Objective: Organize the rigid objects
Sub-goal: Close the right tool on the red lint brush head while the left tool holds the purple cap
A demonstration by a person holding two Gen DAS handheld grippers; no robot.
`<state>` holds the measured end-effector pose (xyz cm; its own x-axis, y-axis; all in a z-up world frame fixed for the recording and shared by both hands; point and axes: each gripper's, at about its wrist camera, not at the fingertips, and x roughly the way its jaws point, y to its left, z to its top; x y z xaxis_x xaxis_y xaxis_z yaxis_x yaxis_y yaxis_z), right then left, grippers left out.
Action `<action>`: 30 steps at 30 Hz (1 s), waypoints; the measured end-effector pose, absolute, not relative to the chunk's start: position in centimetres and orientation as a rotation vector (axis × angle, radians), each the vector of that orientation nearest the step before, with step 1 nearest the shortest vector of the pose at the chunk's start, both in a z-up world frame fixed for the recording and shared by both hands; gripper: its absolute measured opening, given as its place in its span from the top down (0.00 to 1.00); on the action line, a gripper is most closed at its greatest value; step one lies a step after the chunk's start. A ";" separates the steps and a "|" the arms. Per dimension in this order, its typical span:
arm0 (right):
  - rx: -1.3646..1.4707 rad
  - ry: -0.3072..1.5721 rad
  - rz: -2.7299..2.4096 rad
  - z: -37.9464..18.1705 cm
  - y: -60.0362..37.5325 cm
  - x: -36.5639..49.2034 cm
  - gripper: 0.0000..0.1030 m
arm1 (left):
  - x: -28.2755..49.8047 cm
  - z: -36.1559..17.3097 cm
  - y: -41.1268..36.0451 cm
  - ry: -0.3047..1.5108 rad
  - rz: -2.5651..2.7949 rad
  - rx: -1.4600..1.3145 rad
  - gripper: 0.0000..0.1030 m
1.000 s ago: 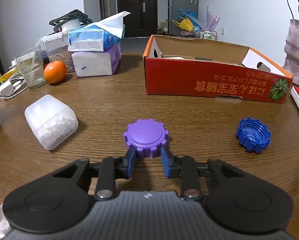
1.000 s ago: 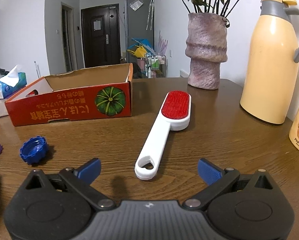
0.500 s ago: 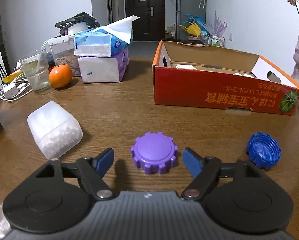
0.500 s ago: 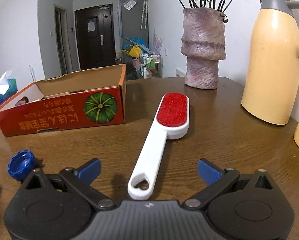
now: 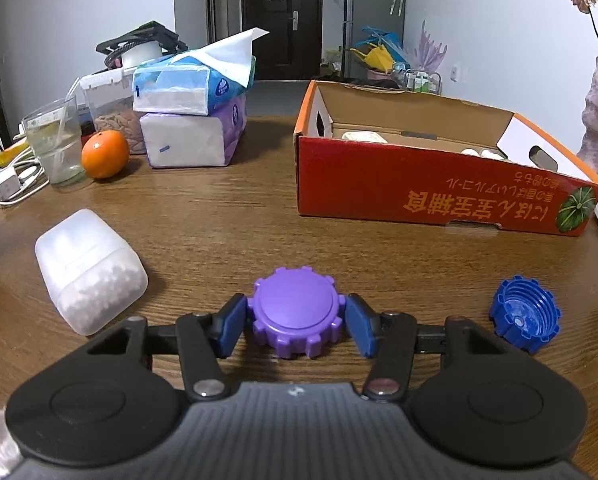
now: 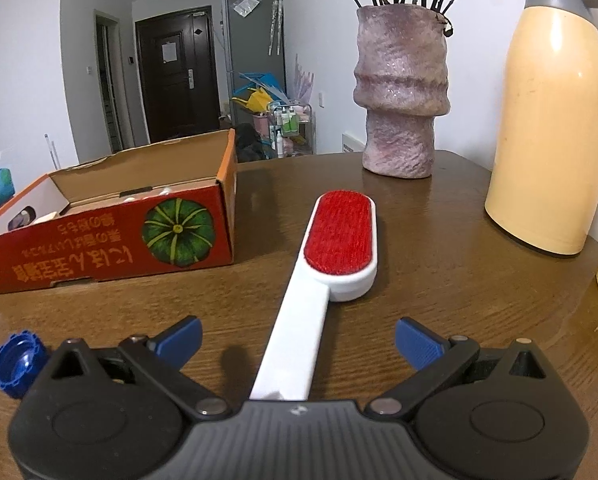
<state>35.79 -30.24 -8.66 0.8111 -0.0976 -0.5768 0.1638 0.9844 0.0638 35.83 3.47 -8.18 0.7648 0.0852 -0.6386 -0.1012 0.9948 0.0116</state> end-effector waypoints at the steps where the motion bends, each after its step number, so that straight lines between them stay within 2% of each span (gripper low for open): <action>1: 0.113 0.613 -0.142 -8.7 -30.3 36.0 0.00 | 35.8 -8.2 3.4 0.691 0.102 -0.020 0.46; 13: 0.125 0.634 -0.197 -9.1 -31.3 39.2 0.04 | 36.1 -7.8 3.1 0.667 0.102 0.004 0.46; 20: 0.123 0.654 -0.222 -9.2 -31.6 41.0 0.12 | 36.4 -7.7 3.0 0.652 0.104 0.015 0.46; 30: 0.147 0.659 -0.277 -9.4 -33.0 43.2 0.17 | 36.6 -7.6 3.0 0.646 0.106 0.020 0.46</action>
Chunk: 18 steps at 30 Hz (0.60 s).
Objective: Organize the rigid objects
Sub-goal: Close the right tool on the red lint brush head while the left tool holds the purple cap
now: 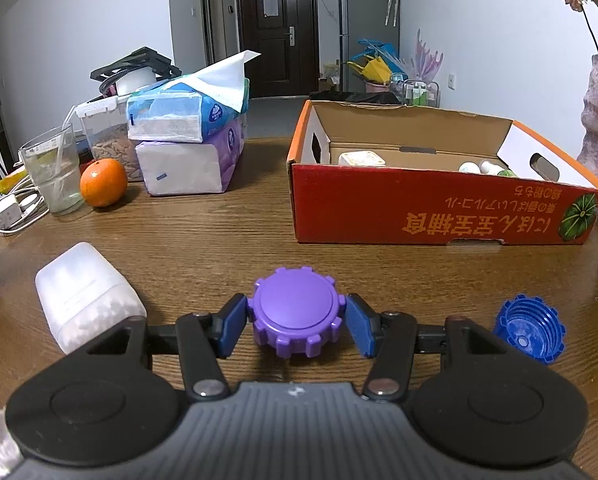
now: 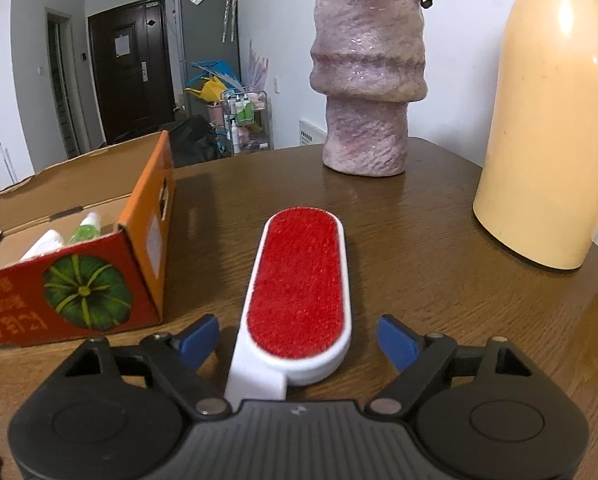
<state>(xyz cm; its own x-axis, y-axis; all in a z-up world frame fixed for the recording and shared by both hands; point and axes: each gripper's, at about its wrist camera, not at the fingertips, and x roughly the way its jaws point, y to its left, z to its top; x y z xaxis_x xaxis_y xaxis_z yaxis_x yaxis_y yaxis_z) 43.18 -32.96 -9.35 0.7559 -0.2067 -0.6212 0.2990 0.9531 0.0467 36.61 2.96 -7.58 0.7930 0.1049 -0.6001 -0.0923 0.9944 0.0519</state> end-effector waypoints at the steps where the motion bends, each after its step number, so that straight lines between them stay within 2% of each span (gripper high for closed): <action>1: 0.147 0.660 -0.277 -9.4 -33.0 43.3 0.18 | 36.6 -7.6 3.0 0.647 0.105 0.020 0.46; 4: 0.145 0.658 -0.284 -9.4 -33.1 43.7 0.26 | 36.7 -7.5 2.9 0.645 0.102 0.022 0.46; 6: 0.136 0.652 -0.288 -9.3 -33.0 43.7 0.44 | 36.7 -7.5 2.9 0.643 0.102 0.024 0.46; 7: 0.131 0.647 -0.279 -9.2 -33.0 43.8 0.46 | 36.7 -7.5 2.9 0.642 0.102 0.025 0.46; 18: 0.122 0.634 -0.263 -9.0 -32.6 43.0 0.47 | 36.5 -7.3 2.7 0.625 0.099 0.033 0.46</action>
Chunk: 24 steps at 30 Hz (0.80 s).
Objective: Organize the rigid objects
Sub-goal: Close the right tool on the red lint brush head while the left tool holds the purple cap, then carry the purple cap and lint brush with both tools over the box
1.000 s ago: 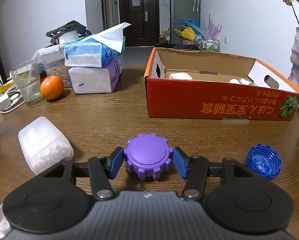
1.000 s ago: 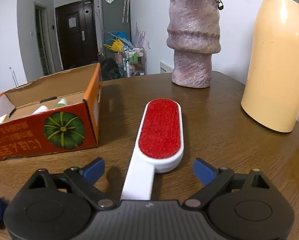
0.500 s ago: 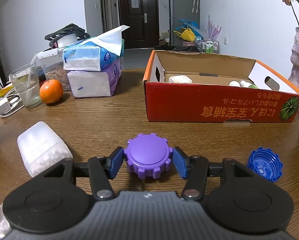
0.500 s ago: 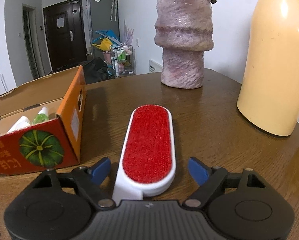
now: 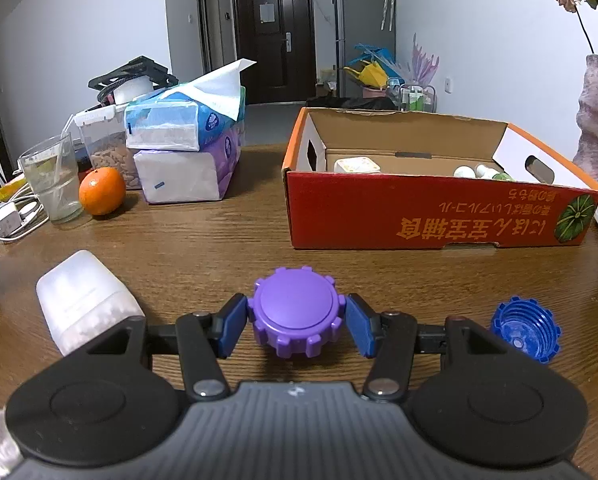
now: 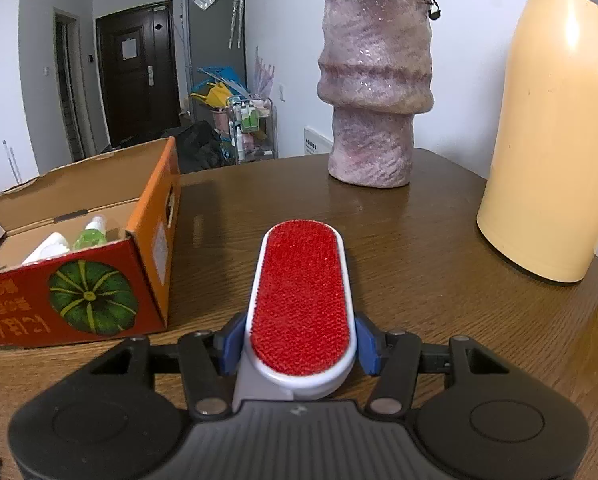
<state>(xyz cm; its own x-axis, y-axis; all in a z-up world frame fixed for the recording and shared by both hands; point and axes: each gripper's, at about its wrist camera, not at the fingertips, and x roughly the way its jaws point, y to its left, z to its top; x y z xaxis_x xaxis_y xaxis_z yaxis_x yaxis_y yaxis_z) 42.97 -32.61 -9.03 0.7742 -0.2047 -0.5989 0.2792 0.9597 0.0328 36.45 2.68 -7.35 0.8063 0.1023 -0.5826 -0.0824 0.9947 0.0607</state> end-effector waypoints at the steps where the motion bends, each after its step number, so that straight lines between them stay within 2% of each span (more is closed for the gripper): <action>1: 0.122 0.630 -0.262 -9.0 -32.6 42.9 0.47 | 36.4 -7.3 2.7 0.624 0.099 0.033 0.46; 24: 0.131 0.565 -0.229 -7.8 -31.2 38.9 0.47 | 34.9 -6.2 2.4 0.573 0.108 0.041 0.46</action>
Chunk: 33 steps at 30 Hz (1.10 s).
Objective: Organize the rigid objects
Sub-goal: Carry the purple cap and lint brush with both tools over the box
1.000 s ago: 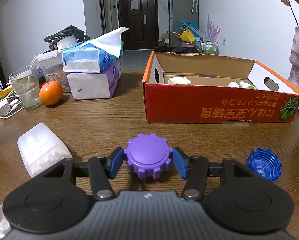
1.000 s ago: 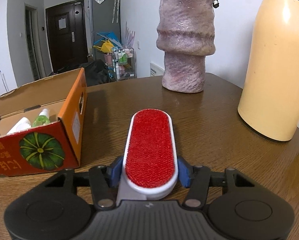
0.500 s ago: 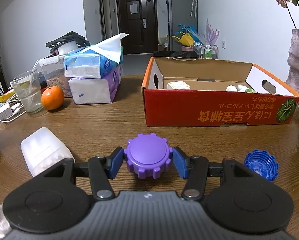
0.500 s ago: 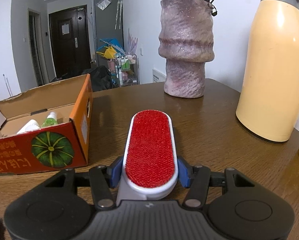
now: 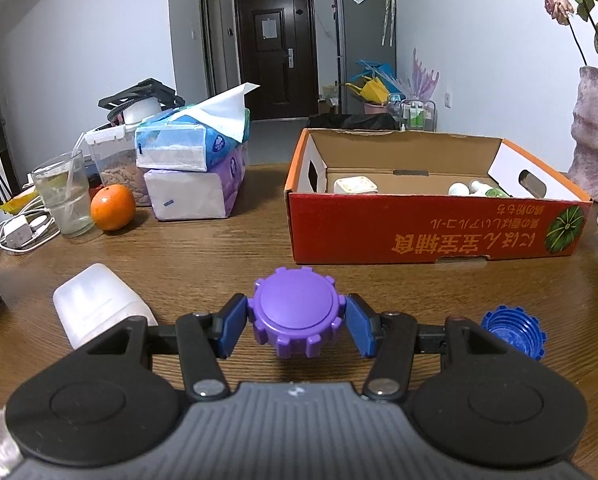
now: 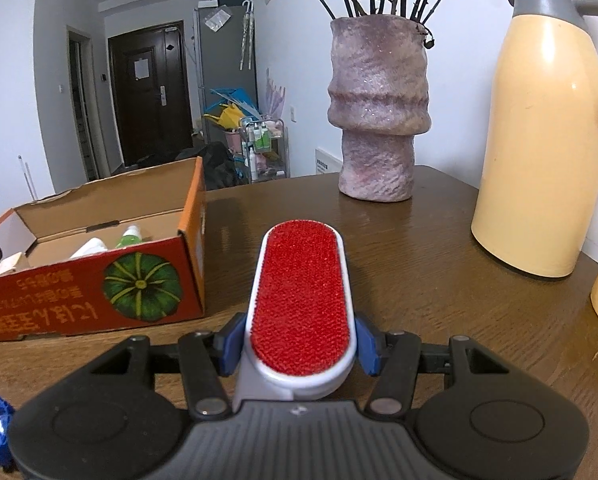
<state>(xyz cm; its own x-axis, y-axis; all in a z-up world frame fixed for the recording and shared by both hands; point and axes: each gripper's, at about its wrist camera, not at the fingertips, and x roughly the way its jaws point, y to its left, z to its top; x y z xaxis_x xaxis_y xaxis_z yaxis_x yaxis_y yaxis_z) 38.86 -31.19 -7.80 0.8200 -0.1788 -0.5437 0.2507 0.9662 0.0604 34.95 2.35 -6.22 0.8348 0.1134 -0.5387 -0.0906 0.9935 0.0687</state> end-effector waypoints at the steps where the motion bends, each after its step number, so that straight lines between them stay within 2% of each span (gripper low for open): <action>1: 0.133 0.564 -0.227 -7.8 -31.1 38.6 0.47 | 34.8 -6.1 2.3 0.571 0.108 0.039 0.46; 33: 0.096 0.501 -0.055 -6.0 -25.2 32.3 0.47 | 30.8 -4.5 -0.4 0.516 0.079 0.016 0.46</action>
<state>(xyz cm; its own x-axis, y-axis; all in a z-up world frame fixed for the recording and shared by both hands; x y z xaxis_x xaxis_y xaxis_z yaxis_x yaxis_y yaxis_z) 32.31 -25.20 -6.03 0.8756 -0.0295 -0.4822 0.0764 0.9940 0.0779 30.79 -0.37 -4.46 0.8669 0.0790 -0.4921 -0.0711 0.9969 0.0348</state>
